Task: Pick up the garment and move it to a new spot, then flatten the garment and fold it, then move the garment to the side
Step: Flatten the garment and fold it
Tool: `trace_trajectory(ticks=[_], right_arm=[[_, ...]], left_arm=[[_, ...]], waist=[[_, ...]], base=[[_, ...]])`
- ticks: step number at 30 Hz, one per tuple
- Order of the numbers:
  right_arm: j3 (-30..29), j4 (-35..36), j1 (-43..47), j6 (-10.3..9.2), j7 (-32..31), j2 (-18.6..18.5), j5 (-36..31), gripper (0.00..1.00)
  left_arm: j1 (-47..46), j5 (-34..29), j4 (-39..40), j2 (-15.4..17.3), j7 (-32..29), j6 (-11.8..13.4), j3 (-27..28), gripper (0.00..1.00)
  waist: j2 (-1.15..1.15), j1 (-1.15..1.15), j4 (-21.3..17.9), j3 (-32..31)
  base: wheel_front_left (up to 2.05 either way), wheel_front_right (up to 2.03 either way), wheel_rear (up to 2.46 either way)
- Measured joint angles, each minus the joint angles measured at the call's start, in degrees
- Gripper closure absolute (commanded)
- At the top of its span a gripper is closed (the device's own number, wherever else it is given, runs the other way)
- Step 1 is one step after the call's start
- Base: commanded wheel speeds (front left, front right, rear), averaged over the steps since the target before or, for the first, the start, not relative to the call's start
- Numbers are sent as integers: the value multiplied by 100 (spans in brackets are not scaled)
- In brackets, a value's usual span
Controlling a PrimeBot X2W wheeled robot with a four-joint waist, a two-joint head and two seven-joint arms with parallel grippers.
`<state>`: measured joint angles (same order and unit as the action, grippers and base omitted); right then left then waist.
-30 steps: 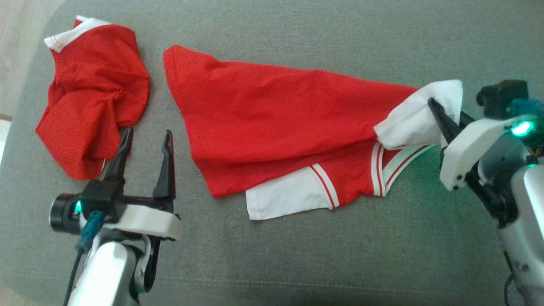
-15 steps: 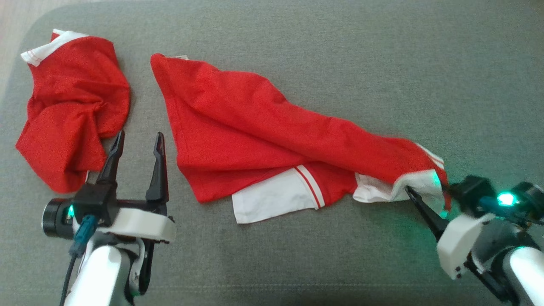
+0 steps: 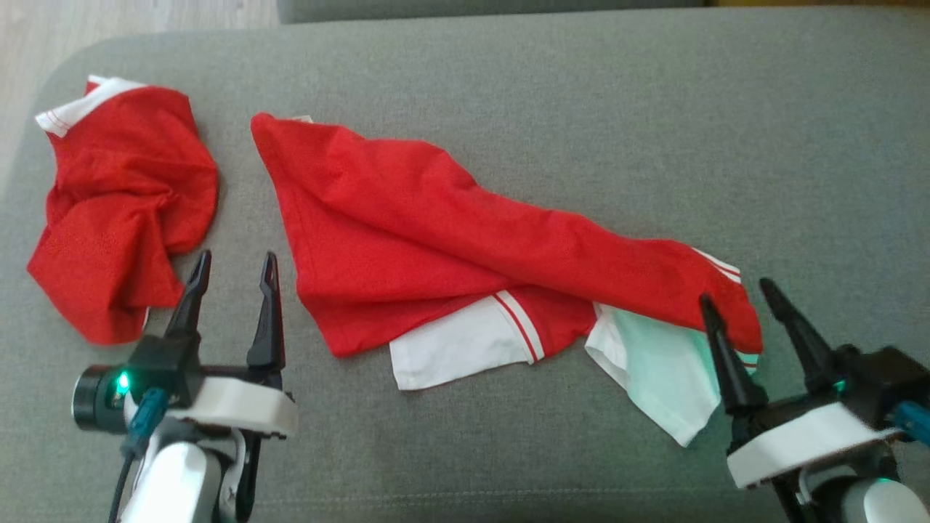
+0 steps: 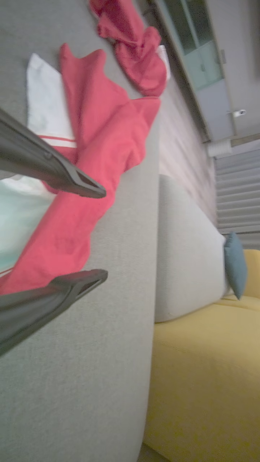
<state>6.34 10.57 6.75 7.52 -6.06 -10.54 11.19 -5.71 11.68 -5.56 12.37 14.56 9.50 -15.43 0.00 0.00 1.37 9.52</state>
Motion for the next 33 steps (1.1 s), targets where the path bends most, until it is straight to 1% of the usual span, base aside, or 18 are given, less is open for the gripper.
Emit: trace_trajectory(ticks=[2,4,8,15,24,27,31,33], right_arm=[[-179,40,-12,0,167,291,-4,0],[-267,38,-15,0,286,447,9,0],[-377,-10,-56,0,444,514,-20,0],[-439,-171,-192,0,465,582,-10,0],[-393,-270,-191,0,461,584,-10,0],[-288,-326,-192,0,409,541,-9,0],[-31,-504,-212,0,189,293,-12,0],[253,-700,-310,0,-56,93,-32,0]], left_arm=[[66,0,-3,-1,1,10,14,0],[117,0,-9,-1,0,11,27,0],[205,-1,-8,-3,1,15,24,0],[318,-2,-18,-4,-1,14,-55,0],[318,-1,-18,-1,-1,14,-85,0],[316,-1,-18,0,-1,15,-100,0],[316,-1,-14,1,-1,16,-119,0],[310,-1,-9,3,-1,19,-122,0]], waist=[[0,0,-11,-71],[0,0,-20,-144],[0,0,-40,-258],[0,0,-22,-349],[0,0,-13,-377],[0,0,-3,-372],[0,0,12,-337],[0,0,15,-290]], base=[[0,0,0],[0,0,0],[0,0,0],[0,0,0],[0,0,0],[0,0,0],[0,0,0],[0,0,0]])
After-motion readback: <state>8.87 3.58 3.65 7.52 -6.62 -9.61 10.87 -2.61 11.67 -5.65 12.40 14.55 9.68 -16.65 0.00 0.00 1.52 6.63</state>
